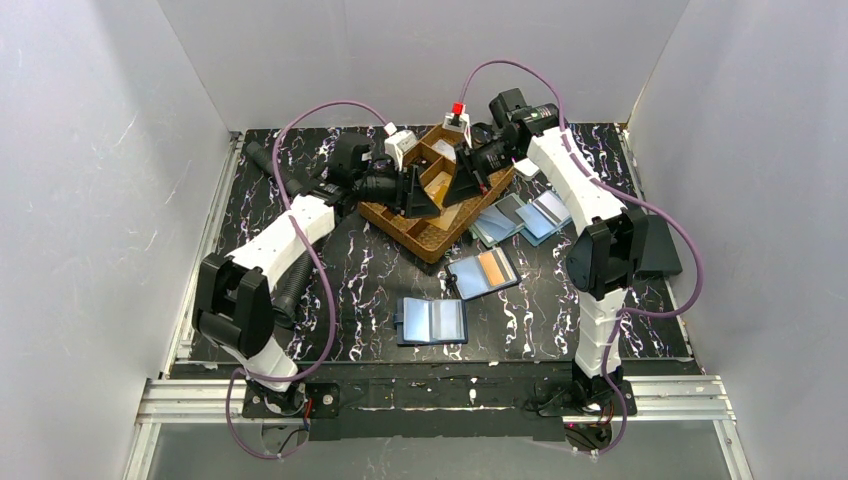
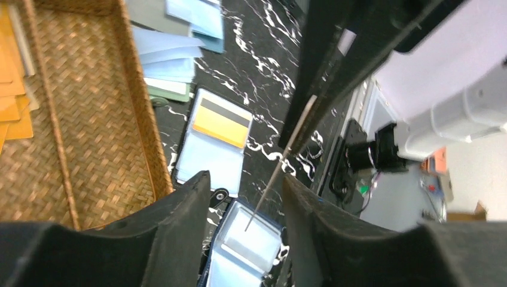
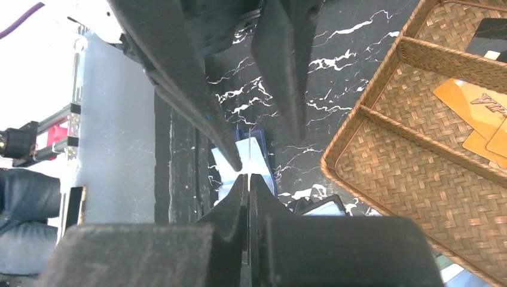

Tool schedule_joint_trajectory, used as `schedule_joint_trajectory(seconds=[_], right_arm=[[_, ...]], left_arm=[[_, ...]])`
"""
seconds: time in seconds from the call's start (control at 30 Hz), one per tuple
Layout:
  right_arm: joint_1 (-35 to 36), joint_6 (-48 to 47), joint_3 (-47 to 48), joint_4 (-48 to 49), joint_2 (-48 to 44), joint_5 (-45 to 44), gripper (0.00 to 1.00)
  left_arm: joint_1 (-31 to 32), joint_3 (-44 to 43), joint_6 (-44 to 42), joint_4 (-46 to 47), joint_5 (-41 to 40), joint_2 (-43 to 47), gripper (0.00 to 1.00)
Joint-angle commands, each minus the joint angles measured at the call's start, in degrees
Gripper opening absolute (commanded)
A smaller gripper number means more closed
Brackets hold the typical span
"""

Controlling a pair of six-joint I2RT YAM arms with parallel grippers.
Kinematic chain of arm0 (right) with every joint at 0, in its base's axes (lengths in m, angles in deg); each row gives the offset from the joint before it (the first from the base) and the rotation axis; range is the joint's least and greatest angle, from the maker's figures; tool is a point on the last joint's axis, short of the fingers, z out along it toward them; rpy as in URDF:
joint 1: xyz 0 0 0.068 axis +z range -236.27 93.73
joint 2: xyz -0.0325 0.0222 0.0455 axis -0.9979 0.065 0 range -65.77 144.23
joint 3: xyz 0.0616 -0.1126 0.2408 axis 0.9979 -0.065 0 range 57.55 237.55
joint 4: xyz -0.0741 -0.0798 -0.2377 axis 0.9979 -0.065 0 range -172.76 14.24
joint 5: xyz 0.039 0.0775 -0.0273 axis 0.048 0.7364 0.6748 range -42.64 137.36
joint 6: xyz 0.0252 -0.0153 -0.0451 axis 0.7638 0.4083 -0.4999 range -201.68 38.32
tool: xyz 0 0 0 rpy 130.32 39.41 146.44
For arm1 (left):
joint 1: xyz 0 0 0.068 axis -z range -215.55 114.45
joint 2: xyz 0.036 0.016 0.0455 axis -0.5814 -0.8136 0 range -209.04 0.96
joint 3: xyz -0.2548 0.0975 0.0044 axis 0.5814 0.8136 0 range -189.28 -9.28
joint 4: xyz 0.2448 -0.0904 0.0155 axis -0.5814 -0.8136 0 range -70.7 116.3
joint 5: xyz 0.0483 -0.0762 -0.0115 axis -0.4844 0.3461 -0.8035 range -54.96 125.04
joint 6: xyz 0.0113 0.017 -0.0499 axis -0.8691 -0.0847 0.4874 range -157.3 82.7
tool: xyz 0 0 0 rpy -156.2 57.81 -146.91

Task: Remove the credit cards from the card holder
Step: Place the credit card in the storage box.

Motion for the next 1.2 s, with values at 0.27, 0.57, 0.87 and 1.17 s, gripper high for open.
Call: schedule_joint_trajectory(seconds=[0.27,0.57,0.87,1.17], right_arm=[[-1.34,24.87,7.63,17.97,7.14,-8.99,0.01],[1.47,37.26,13.54,25.97,16.57,-21.8,0.01],[3.99,37.72,15.83,27.13,21.78,-26.49,0.01],[4.31,36.85,16.58,26.5,24.32,-34.47,0.08]], left_arm=[[-13.65,9.78,16.65,1.46,-7.74,16.93,0.98],[-15.96,15.91,12.94,-8.15,-16.08,28.8,0.98],[-15.96,17.42,13.3,-9.23,-19.82,33.54,0.98],[-16.05,19.67,16.55,-8.81,-19.0,35.44,0.98]])
